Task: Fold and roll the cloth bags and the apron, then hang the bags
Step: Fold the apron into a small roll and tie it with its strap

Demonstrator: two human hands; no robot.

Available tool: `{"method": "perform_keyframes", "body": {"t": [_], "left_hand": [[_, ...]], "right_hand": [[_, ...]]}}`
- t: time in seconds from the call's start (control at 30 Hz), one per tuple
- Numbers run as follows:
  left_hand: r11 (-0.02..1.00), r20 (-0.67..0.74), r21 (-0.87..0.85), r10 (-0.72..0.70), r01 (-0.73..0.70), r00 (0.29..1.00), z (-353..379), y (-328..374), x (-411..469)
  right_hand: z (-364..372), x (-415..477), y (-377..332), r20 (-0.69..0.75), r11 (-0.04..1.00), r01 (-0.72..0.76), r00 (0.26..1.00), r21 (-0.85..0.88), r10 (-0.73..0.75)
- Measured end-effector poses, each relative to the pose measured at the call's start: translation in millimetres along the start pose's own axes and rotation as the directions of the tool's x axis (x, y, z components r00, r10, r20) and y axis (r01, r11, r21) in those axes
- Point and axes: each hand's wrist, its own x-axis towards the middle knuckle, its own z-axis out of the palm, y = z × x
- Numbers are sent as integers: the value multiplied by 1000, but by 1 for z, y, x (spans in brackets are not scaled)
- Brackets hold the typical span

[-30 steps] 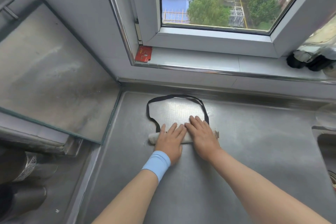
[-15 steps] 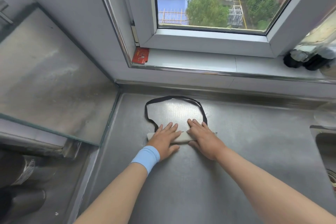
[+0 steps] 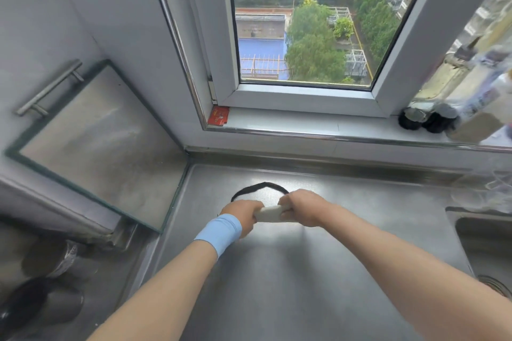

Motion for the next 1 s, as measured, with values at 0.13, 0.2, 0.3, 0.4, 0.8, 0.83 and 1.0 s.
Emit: {"method": "perform_keyframes", "body": {"t": [0.13,0.2,0.3,0.4,0.8,0.83,1.0], "left_hand": [[985,41,-173,23,-15,999,-31,4,-21],[972,76,-234,18,0,997,-44,6,-30],[895,112,-438,-38,84,993,-62,9,-42],[702,116,-704,-34,106,993,-76,10,-54],[256,45,-967,138,8,989,-91,-2,-82],[229,45,-973,152,9,987,-89,-3,-83],[120,-64,-989,171,-85,983,-93,-5,-91]], "right_hand": [[-51,-14,-7,78,998,-31,997,53,26],[-65,-16,-13,57,1000,-4,998,15,3],[-70,-18,-23,-212,963,64,970,-263,-122],[-63,-21,-34,-446,851,127,806,-510,-388],[-78,-18,-71,-649,821,67,577,-567,-495],[-82,-19,-70,-663,824,85,551,-559,-507],[-97,-20,-91,-771,937,268,540,-224,-339]]}}
